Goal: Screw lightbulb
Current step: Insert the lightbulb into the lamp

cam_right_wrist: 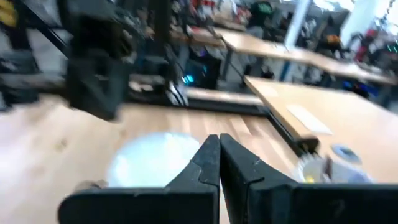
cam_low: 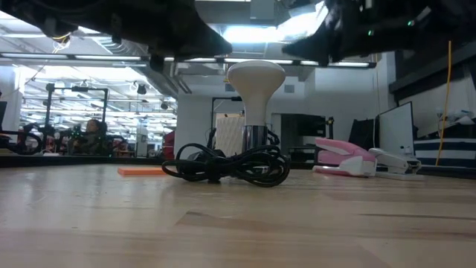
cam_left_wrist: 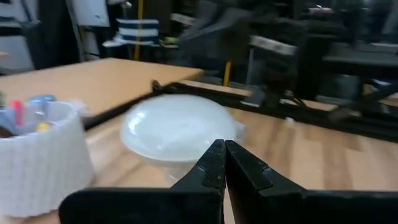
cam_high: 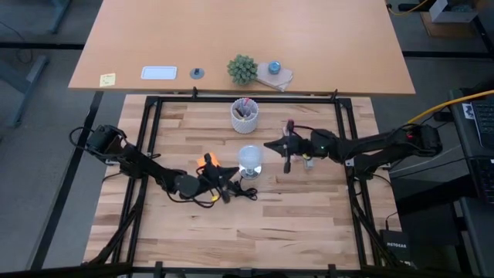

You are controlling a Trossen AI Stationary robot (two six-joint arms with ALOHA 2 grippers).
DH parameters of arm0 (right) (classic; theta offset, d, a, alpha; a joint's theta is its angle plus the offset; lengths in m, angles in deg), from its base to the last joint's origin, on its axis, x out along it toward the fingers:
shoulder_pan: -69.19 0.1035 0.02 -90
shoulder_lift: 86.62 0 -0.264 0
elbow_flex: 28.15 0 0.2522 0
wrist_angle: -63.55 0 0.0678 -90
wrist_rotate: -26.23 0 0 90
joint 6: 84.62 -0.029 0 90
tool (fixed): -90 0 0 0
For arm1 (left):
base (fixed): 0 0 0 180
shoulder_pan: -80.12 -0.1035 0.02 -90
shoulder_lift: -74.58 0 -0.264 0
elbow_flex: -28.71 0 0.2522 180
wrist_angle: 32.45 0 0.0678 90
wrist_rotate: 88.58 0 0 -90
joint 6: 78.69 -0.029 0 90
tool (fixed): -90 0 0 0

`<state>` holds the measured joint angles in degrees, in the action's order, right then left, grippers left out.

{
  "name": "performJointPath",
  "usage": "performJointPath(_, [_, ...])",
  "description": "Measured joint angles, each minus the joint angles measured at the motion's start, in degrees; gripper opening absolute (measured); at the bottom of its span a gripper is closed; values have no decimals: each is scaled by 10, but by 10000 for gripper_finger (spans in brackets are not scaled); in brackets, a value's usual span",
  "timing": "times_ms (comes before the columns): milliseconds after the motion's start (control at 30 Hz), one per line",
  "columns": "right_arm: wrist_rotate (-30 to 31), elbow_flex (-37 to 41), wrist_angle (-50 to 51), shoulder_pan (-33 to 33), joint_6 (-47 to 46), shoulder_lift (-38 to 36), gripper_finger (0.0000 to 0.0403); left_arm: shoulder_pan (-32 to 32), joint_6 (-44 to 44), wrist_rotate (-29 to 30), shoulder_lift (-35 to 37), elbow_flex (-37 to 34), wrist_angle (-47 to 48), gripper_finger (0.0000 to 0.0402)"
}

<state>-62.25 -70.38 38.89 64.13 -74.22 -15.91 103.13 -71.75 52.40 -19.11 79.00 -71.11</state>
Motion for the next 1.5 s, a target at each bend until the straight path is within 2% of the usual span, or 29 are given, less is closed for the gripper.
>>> performJointPath(100, [-2,1,32,-18,-18,8,5,-4,25,-18,0,0,18,1])
performJointPath(633, [-110,0,13,-29,-76,68,5,-40,63,-16,-27,0,27,1])
performJointPath(1000, [-149,0,15,-29,-135,69,5,-56,64,26,-27,-1,29,1])
performJointPath(1200, [-197,0,15,-27,-148,70,5,-66,78,51,-27,-1,41,1])
performJointPath(1500, [-191,0,15,-27,-148,71,5,-81,91,48,-27,0,55,1])
